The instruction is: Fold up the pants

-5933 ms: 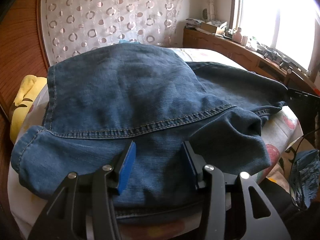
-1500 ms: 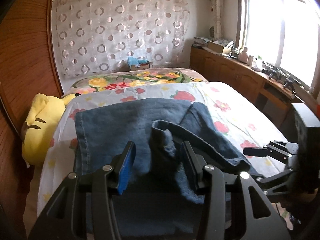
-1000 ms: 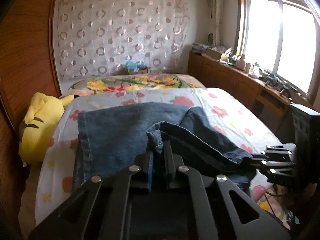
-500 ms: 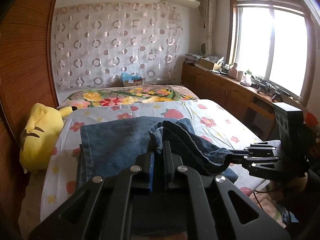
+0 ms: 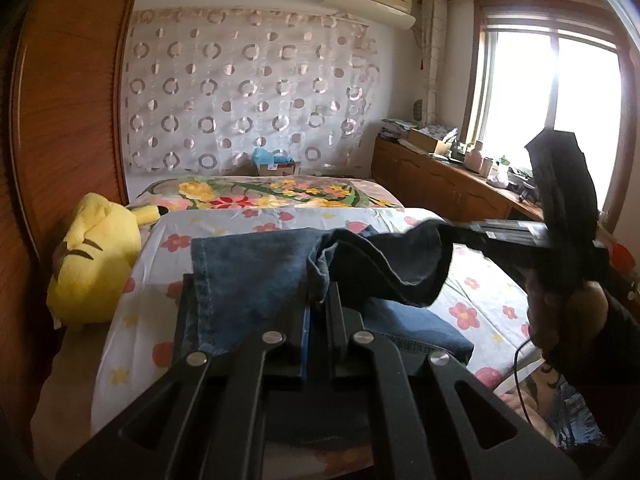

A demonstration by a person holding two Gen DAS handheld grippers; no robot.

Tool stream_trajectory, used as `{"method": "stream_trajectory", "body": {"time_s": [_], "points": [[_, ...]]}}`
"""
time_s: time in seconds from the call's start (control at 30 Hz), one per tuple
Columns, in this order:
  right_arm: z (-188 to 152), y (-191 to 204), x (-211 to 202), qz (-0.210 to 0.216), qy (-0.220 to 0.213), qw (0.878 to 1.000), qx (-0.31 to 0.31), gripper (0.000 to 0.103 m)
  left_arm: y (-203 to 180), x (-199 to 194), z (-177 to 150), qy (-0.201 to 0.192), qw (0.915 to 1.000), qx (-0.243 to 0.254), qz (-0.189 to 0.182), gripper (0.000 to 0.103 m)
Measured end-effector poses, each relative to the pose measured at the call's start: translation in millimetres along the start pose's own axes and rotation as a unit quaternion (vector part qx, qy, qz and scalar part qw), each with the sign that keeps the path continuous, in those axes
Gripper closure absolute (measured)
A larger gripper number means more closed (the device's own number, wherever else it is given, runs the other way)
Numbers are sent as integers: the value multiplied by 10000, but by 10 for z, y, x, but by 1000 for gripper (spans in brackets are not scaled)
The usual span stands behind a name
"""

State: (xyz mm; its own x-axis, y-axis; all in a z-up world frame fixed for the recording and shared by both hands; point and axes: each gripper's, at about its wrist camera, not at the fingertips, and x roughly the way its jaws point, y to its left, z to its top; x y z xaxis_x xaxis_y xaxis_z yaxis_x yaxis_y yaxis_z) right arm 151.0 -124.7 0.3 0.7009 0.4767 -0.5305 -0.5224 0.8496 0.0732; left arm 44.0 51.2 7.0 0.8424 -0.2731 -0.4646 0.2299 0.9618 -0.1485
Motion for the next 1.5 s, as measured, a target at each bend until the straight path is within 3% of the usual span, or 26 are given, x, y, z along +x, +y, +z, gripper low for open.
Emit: {"method": "stream_trajectory", "body": {"time_s": [0.4, 0.6, 0.9, 0.97, 1.03, 1.07, 1.33, 1.5], "points": [[709, 480, 744, 255, 307, 9975, -580, 102, 327, -64, -441, 323, 9985, -425, 76, 98], [753, 710, 1205, 338, 575, 9957, -638, 102, 402, 10, -617, 520, 9972, -531, 101, 92], [748, 887, 1594, 160, 996, 9914, -831, 102, 514, -94, -634, 459, 9971, -555, 241, 85], [724, 852, 1593, 138, 1067, 9912, -766, 92, 544, -108, -625, 455, 9971, -549, 268, 81], [703, 803, 1535, 151, 1031, 9921, -692, 62, 547, -111, -616, 455, 9972, -524, 294, 80], [699, 784, 1492, 142, 969, 9929, -674, 58, 542, -116, -608, 432, 9972, -530, 311, 80], [660, 641, 1022, 266, 672, 9954, -629, 49, 470, -11, -545, 460, 9976, -434, 287, 79], [463, 481, 697, 132, 530, 9969, -558, 47, 455, 97, -505, 547, 9972, -375, 354, 79]]}}
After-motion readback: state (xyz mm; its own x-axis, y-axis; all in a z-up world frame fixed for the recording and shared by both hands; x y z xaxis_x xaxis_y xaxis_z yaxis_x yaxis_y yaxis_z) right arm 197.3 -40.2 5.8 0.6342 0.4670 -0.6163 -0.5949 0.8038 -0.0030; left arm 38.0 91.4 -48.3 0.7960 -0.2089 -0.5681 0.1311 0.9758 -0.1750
